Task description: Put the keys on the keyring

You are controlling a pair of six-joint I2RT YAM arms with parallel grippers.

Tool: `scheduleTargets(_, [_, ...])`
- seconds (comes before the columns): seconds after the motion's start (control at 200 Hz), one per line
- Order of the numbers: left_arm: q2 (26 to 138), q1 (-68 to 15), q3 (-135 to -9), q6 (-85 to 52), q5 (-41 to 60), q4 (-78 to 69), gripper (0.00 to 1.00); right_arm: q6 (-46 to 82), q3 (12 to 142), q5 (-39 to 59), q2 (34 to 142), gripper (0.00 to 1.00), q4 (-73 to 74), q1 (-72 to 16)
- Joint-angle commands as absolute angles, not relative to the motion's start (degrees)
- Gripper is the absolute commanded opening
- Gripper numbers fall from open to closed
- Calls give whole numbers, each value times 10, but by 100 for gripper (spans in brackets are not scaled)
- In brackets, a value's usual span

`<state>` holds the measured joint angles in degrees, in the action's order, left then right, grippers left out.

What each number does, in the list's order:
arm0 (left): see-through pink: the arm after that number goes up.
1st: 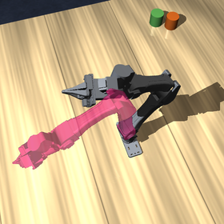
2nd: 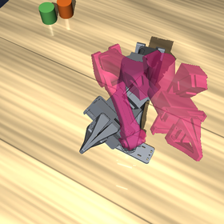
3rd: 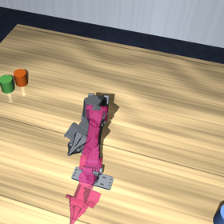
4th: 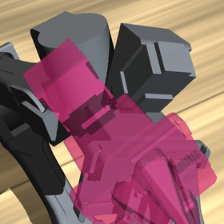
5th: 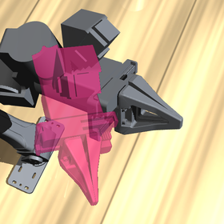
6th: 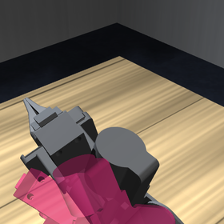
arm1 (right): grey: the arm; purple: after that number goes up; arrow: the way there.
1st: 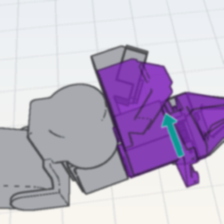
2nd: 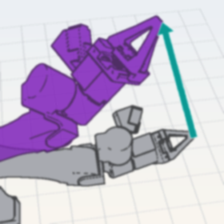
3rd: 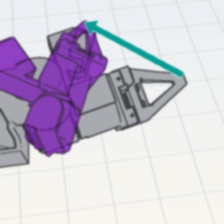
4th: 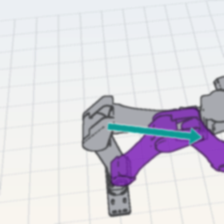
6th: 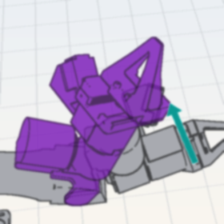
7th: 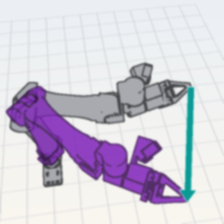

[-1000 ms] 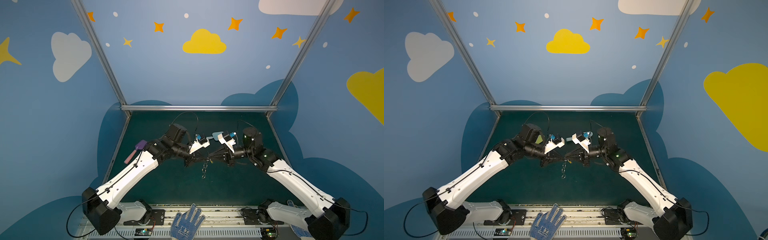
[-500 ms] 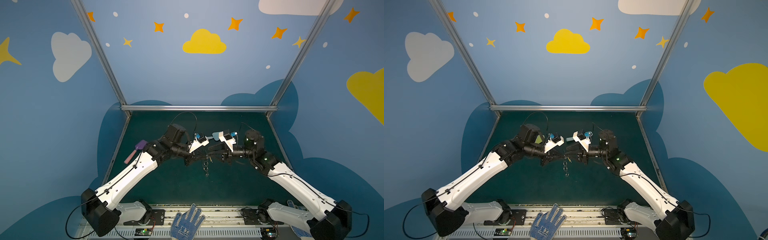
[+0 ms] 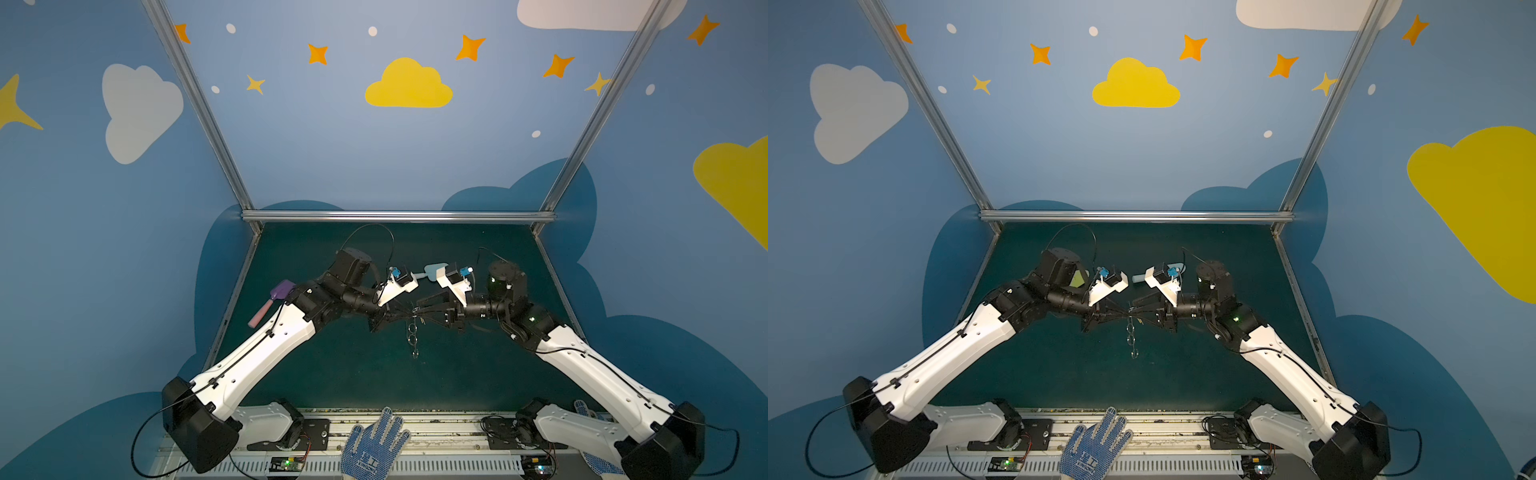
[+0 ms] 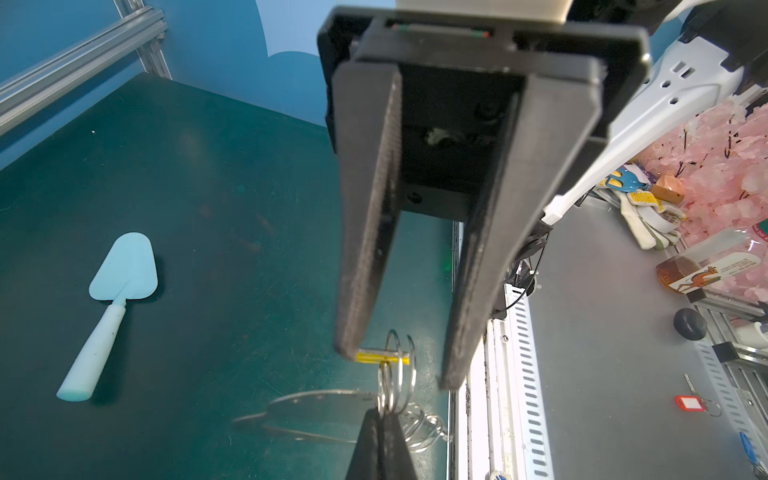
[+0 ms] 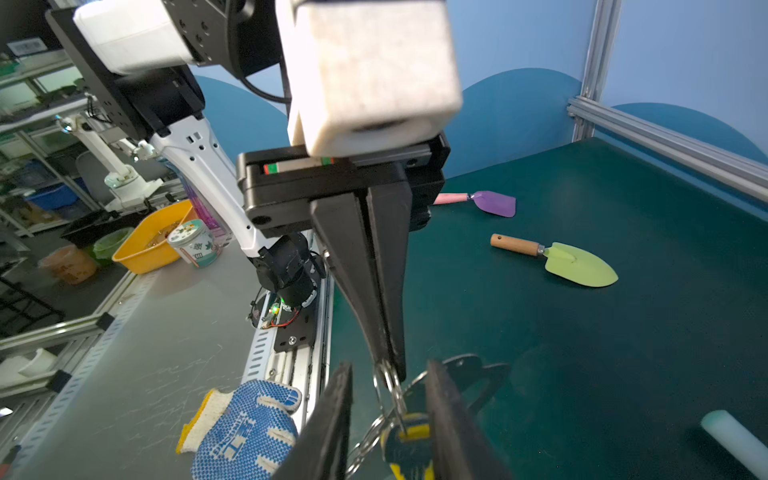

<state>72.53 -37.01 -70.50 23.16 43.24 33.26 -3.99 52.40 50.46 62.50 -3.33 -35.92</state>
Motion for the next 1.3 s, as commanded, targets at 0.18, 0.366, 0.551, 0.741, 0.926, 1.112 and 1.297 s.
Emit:
scheduleTargets(0.18, [715, -370, -703, 214, 428, 305, 4, 27, 503, 459, 608, 0, 68, -364])
scheduleTargets(0.366, [701, -380, -679, 195, 417, 270, 4, 100, 438, 340, 583, 0, 197, -383])
scheduleTargets(0.551, [706, -388, -682, 203, 420, 282, 4, 149, 402, 317, 564, 0, 293, -388])
scheduleTargets(0.741, [707, -389, -682, 201, 424, 281, 4, 169, 396, 297, 558, 0, 322, -387])
scheduleTargets(0.926, [705, -389, -676, 194, 424, 267, 4, 197, 388, 257, 563, 0, 357, -391])
scheduleTargets(1.112, [711, -390, -677, 193, 417, 275, 4, 212, 356, 185, 544, 0, 373, -393])
scheduleTargets(1.297, [706, -390, -664, 165, 424, 229, 4, 245, 345, 166, 548, 0, 396, -397])
